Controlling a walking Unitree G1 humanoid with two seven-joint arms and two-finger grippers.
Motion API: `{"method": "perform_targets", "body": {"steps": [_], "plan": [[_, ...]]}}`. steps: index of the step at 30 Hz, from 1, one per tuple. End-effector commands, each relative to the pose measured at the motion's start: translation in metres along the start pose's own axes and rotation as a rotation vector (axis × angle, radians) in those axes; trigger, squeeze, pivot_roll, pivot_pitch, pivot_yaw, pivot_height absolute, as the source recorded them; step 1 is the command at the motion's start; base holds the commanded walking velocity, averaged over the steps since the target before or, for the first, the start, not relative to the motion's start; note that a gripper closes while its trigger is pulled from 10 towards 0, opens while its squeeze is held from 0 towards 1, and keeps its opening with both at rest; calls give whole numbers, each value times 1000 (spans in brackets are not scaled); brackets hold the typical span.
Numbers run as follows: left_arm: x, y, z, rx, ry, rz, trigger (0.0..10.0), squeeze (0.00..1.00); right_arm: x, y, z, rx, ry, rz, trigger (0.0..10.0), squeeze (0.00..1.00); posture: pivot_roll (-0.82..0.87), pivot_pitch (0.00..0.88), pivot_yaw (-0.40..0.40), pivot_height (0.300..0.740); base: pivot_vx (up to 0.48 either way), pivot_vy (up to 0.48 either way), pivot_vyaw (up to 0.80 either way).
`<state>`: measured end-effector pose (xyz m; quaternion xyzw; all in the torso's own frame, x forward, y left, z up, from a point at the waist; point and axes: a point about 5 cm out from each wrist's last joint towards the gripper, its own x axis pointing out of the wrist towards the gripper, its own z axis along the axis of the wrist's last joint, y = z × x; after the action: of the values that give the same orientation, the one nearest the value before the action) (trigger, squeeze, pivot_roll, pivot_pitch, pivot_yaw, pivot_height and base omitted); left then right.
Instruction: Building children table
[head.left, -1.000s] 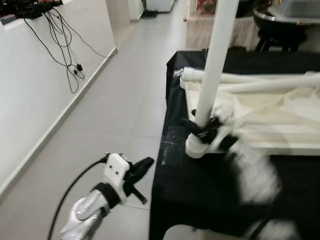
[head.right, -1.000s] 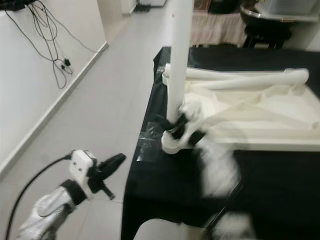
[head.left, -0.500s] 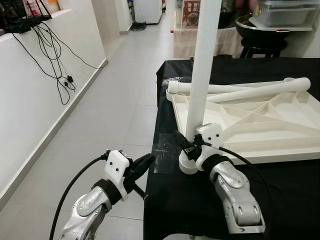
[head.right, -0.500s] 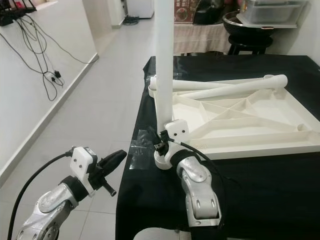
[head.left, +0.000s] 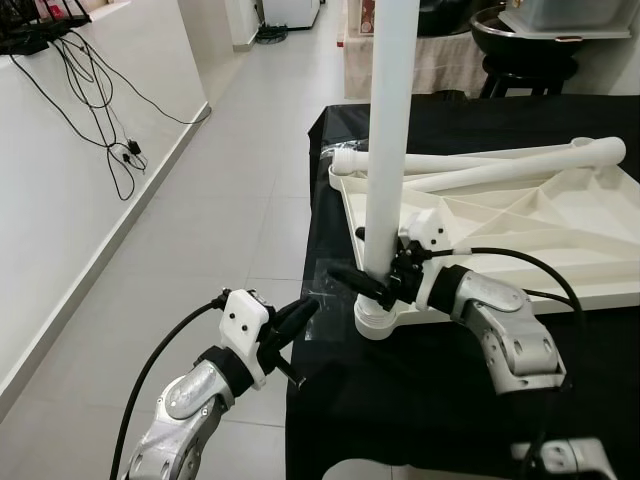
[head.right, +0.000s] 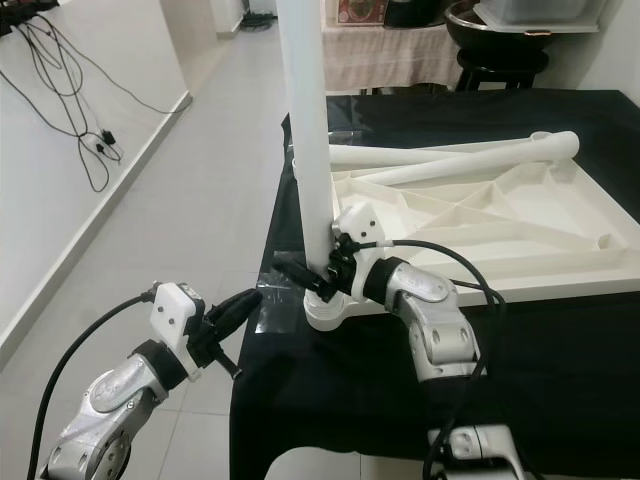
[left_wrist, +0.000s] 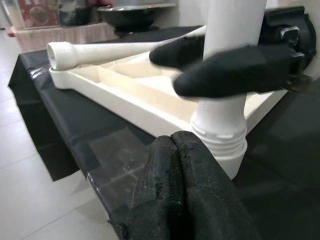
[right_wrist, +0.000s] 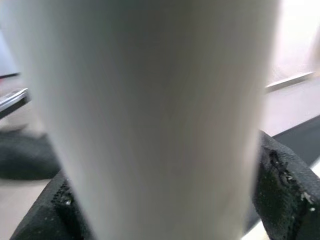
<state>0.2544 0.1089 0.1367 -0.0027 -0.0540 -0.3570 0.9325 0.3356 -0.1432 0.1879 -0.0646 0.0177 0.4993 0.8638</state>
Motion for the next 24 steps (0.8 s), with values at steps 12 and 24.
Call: {"method": "perform_targets", "body": {"steps": [12,24], "plan": [[-1,2,-8,6,38,-11,10000,0,-3,-12,2,41,-6,155,0,0,-6,80,80,740,0,0,0],[-4,7,-8,-7,31,9,10000,0,-25,38,-64,136,131,-816,0,0,-47,90,81,740,0,0,0]]}}
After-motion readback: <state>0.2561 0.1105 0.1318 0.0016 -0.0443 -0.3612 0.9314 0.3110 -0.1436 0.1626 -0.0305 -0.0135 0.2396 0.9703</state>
